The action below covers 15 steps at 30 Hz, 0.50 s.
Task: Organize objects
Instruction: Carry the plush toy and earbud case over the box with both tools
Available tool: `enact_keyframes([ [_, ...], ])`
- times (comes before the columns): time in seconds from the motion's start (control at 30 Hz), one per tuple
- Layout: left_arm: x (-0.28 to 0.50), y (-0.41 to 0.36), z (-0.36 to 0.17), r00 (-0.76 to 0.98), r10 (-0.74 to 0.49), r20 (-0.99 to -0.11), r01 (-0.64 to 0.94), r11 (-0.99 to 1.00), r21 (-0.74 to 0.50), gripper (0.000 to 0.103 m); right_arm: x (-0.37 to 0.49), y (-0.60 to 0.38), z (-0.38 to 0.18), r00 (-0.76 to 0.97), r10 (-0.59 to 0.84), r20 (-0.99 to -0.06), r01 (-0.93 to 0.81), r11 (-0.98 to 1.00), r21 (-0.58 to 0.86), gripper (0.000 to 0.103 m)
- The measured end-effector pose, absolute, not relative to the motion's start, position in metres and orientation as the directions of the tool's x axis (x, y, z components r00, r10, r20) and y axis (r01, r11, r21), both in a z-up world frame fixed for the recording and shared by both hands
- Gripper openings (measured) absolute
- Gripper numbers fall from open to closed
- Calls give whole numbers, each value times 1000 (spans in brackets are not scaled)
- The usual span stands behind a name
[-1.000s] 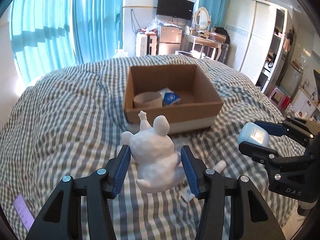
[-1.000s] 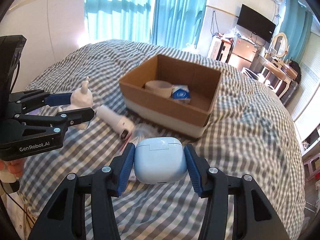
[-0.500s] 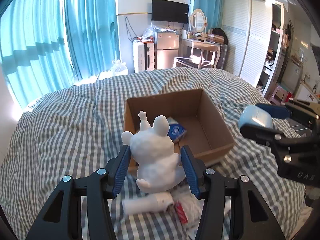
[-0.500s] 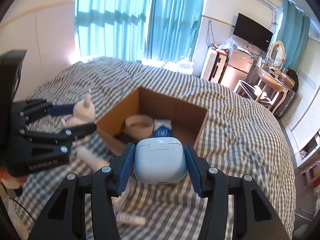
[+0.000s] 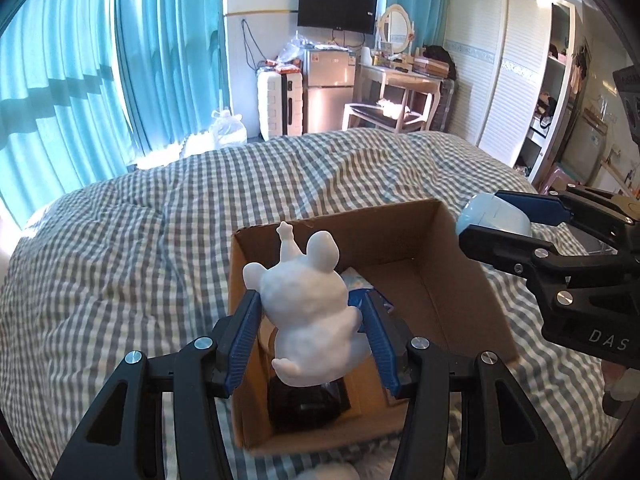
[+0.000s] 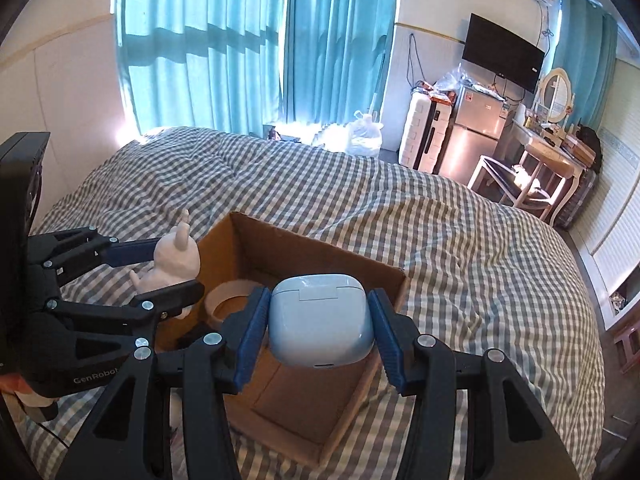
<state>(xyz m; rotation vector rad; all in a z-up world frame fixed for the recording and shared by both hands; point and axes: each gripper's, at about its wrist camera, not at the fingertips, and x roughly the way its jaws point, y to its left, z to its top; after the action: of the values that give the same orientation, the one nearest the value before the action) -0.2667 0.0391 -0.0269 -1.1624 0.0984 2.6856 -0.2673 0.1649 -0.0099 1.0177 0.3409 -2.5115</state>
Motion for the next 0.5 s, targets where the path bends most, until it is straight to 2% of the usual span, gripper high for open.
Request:
enact_keyframes([
  [0.5, -319, 37, -75, -596, 242, -765, -286, -955, -80, 53, -340, 144, -64, -594, -268, -759, 483, -873, -70, 51],
])
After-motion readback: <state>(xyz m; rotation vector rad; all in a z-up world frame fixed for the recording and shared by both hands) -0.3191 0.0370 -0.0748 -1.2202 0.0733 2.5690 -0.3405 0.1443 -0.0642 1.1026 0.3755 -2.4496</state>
